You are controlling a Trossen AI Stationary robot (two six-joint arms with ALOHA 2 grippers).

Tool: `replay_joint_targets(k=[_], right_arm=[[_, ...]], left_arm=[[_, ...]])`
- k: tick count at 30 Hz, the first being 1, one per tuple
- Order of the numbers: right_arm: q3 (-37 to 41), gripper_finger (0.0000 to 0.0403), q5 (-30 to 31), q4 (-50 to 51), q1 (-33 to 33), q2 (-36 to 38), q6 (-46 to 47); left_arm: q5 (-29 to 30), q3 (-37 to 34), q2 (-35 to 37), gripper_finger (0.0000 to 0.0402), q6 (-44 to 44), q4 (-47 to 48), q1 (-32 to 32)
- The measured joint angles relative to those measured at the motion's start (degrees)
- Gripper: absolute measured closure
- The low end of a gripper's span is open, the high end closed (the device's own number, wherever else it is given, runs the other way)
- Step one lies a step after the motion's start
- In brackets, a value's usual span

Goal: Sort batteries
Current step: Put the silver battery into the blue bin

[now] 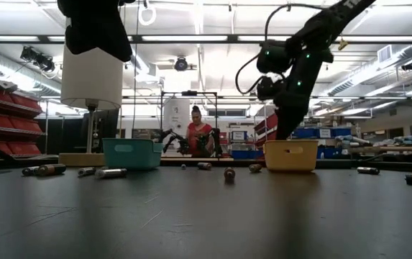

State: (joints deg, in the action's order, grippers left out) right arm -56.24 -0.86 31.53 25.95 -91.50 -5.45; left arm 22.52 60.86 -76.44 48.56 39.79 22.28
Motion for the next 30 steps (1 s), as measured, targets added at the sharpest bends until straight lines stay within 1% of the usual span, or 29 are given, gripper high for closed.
replay_joint_targets(k=[4, 6, 10, 16, 17, 24, 28, 30], right_arm=[[0.0, 0.0255, 0.9, -2.4, 0.1, -3.0, -2.2], [0.0, 0.0254, 2.4, -3.0, 0.1, -4.6, -2.3], [0.0, 0.0256, 7.3, -3.7, 0.1, -6.8, -3.1], [0.0, 0.0264, 7.3, -4.2, -0.6, -7.8, -15.3], [0.0, 0.0266, 7.3, -4.3, -0.8, -7.8, -16.3], [0.0, 0.027, 8.0, -3.6, -0.9, -4.0, -18.5], [0.0, 0.027, 11.2, -0.8, -1.0, 1.5, -18.1], [0.0, 0.0271, 12.0, 0.9, -1.2, 5.1, -16.3]], left_arm=[[-0.1, 0.0, 0.0, 0.0335, 1.1, -0.1, 0.0], [-0.1, 0.0, 0.0, 0.0335, 1.5, -0.2, 0.0], [-0.1, 0.0, 0.0, 0.0335, 2.4, -0.6, 0.0], [-0.2, 0.0, 0.0, 0.0335, 2.7, -0.6, 0.0], [-0.2, 0.0, 0.0, 0.0335, 2.7, -0.6, 0.0], [-0.1, 0.0, 0.0, 0.0335, 2.7, -0.6, 0.0], [-0.1, 0.0, 0.0, 0.0335, 2.7, -0.6, 0.0], [-0.1, 0.0, 0.0, 0.0335, 2.7, -0.8, 0.0]])
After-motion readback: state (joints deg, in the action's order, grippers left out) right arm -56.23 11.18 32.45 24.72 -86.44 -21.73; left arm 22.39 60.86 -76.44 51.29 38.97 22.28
